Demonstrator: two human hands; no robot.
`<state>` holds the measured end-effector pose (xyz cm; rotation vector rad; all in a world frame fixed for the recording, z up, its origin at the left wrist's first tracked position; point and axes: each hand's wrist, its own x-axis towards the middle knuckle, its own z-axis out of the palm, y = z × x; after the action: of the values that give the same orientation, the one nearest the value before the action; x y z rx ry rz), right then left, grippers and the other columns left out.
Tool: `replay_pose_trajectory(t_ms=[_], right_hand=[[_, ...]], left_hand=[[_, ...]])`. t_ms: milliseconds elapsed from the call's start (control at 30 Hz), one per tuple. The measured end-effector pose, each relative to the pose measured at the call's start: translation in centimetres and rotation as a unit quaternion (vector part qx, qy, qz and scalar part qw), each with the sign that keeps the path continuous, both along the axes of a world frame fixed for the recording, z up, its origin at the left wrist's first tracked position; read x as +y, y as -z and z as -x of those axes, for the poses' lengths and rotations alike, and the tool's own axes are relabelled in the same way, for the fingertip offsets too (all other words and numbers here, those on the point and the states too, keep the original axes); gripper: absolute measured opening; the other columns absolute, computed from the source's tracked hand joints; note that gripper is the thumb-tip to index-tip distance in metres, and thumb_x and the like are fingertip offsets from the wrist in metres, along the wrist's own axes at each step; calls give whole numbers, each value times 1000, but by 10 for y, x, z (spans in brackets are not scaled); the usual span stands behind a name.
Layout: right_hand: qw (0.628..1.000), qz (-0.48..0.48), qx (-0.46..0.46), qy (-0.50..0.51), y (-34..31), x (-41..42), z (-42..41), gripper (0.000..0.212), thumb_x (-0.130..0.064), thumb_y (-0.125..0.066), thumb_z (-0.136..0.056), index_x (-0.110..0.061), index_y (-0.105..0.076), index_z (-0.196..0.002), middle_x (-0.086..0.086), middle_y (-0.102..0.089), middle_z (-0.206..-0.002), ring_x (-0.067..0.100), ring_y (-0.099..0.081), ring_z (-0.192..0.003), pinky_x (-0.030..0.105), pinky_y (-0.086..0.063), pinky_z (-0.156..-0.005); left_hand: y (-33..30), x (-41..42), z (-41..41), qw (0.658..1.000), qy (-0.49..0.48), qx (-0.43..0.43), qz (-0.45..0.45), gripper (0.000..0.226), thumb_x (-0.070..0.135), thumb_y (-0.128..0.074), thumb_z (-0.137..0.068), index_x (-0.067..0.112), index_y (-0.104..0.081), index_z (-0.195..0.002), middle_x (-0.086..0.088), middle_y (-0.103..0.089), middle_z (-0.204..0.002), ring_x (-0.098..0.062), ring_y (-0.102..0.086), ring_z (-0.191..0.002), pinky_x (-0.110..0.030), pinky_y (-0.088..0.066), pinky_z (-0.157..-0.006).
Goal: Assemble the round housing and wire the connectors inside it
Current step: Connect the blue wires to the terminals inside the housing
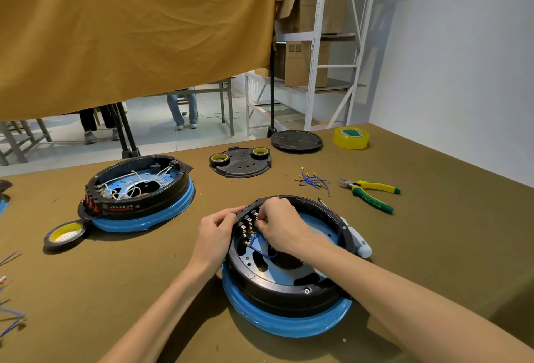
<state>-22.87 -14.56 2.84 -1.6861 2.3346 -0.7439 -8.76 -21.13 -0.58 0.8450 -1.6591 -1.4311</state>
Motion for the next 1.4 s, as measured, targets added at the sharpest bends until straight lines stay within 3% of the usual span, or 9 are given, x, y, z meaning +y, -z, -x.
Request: replay_pose_trajectory(t_ms=[200,333,400,567,667,1133,1333,1400], right_hand=[[1000,4,-29,4,1,3,2,23,-11,-63,-95,6,-74,-85,24,-72,-78,34,-69,-71,42,-61,-67],[999,12,-44,17,-1,6,2,21,-5,-60,-86,10,-74,-87,31,-71,-83,24,-51,-58,32,-44,-54],[999,18,-37,14,-1,5,1,20,-5,-61,-85,8,-75,-84,29,-71,-79,26,-55,-58,35,-48,-53],[1000,17,-18,12,1,5,-1,22,-7,-59,-88,10,-73,-87,28,-70,-78,29,-56,-58,45,-58,-62],[999,19,-24,16,1,3,-2,23,-6,-57,-89,11,-72,-93,28,-71,-83,38,-68,-71,49,-61,-67],[999,26,-12,20,1,3,-5,21,-2,-55,-86,10,-73,-87,26,-71,-80,37,-69,-72,51,-61,-66],[1000,15,-10,12,-6,12,-4,26,-4,-55,-90,15,-68,-103,32,-70,-98,43,-67,-89,54,-58,-76],[1000,20,2,11,-11,17,-4,25,-8,-55,-92,7,-68,-106,27,-70,-101,41,-65,-94,52,-58,-81]], left_hand=[[2,0,-1,1000,2,17,-2,32,5,-45,-103,14,-74,-114,0,-79,-99,-16,-75,-92,-23,-60,-68],[3,2,0,1000,-1,29,-7,32,6,-45,-103,14,-75,-113,2,-79,-101,-13,-75,-94,-21,-59,-70],[2,2,-1,1000,1,26,-9,31,6,-46,-103,14,-74,-114,1,-79,-100,-14,-75,-93,-22,-59,-69],[1,3,-2,1000,7,20,-7,32,7,-45,-104,17,-73,-113,1,-80,-98,-16,-76,-91,-22,-59,-68],[1,3,-1,1000,0,24,-4,31,6,-45,-104,15,-73,-114,1,-79,-98,-14,-75,-90,-21,-59,-67],[2,2,-1,1000,6,19,-5,31,6,-45,-104,17,-73,-112,1,-79,-97,-14,-75,-91,-21,-58,-68],[1,5,-1,1000,7,25,-10,31,6,-44,-104,12,-72,-118,1,-79,-101,-14,-75,-94,-22,-59,-71],[1,6,0,999,3,30,-19,31,7,-44,-104,11,-72,-117,-1,-79,-102,-14,-75,-93,-21,-58,-69]])
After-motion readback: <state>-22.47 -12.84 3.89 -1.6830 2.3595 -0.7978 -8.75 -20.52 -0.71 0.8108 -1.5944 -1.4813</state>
